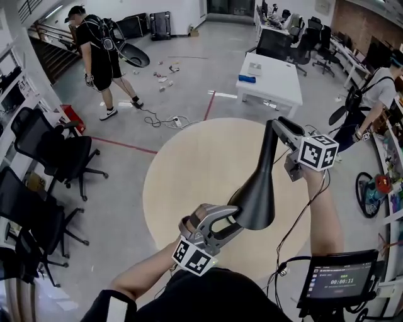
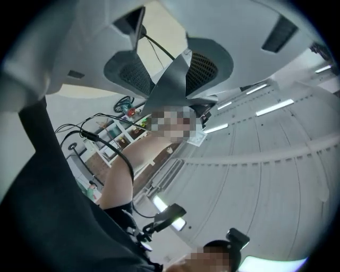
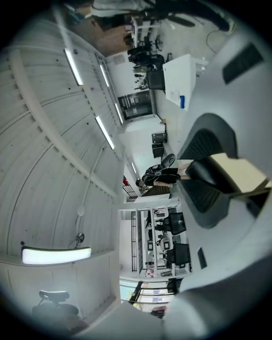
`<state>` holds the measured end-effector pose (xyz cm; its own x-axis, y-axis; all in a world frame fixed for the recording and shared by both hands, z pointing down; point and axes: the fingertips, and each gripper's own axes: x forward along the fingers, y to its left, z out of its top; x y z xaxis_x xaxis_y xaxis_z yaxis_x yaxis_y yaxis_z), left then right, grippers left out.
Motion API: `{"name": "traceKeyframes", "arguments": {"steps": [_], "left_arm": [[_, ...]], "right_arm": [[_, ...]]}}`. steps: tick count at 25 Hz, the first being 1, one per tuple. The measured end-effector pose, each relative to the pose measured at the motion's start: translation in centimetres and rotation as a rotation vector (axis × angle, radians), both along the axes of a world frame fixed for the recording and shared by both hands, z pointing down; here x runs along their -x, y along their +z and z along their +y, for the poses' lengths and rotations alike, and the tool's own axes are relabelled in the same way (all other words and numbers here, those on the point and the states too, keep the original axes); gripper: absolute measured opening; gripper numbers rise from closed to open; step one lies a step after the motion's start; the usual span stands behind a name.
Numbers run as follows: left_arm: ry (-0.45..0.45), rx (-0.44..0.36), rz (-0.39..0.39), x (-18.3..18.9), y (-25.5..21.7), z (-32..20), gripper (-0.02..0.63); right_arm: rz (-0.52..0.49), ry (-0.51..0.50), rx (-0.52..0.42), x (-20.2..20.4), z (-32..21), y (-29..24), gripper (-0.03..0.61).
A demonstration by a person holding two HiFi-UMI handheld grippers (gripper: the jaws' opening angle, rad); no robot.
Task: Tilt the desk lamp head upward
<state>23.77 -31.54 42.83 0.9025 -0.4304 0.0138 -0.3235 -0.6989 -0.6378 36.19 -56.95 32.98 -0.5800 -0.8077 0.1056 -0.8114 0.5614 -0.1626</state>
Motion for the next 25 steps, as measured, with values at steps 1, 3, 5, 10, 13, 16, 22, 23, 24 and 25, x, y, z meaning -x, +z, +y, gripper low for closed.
{"name": "traceKeyframes", "arguments": {"steps": [1, 3, 5, 10, 13, 16, 22, 23, 24, 25], "left_arm": [[0.003, 0.022, -0.002, -0.1, -0.1, 0.0, 0.215], [-0.001, 0.038, -0.004, 0.0, -0.3, 0.0, 0.215], [-0.011, 0.043, -0.005, 0.3, -0.4, -0.1, 0.215], [-0.025, 0.051, -0.001, 0.3, -0.6, 0.1, 0.215], [-0.025, 0.041, 0.020, 0.4, -1.6, 0.4, 0.215], [-0.025, 0.053, 0.053, 0.7, -2.8, 0.6, 0.215], [-0.006, 0.084, 0.125, 0.9, -5.7, 0.6, 0.215], [-0.001, 0.100, 0.132, 0.8, -6.1, 0.6, 0.215], [0.002, 0.124, 0.138, 0.5, -6.5, 0.6, 0.215], [0.006, 0.155, 0.143, 0.2, -6.9, 0.6, 0.215]], "right_arm": [[-0.005, -0.001, 0.002, 0.0, 0.0, 0.1, 0.121], [-0.001, -0.003, 0.003, 0.0, -0.1, 0.1, 0.121], [0.022, -0.006, 0.000, 0.2, -0.3, 0.1, 0.120], [-0.007, -0.049, 0.048, 0.1, -0.5, 0.2, 0.118], [-0.088, -0.074, 0.078, 0.0, -0.8, -0.1, 0.118], [-0.079, -0.084, 0.100, 0.4, -0.9, 0.5, 0.118], [-0.146, -0.064, 0.124, 0.1, -1.2, 1.4, 0.118], [-0.149, -0.060, 0.126, -0.1, -1.2, 1.5, 0.118], [-0.154, -0.057, 0.129, -0.4, -1.1, 1.6, 0.118], [-0.161, -0.054, 0.132, -0.7, -1.0, 1.6, 0.118]]}}
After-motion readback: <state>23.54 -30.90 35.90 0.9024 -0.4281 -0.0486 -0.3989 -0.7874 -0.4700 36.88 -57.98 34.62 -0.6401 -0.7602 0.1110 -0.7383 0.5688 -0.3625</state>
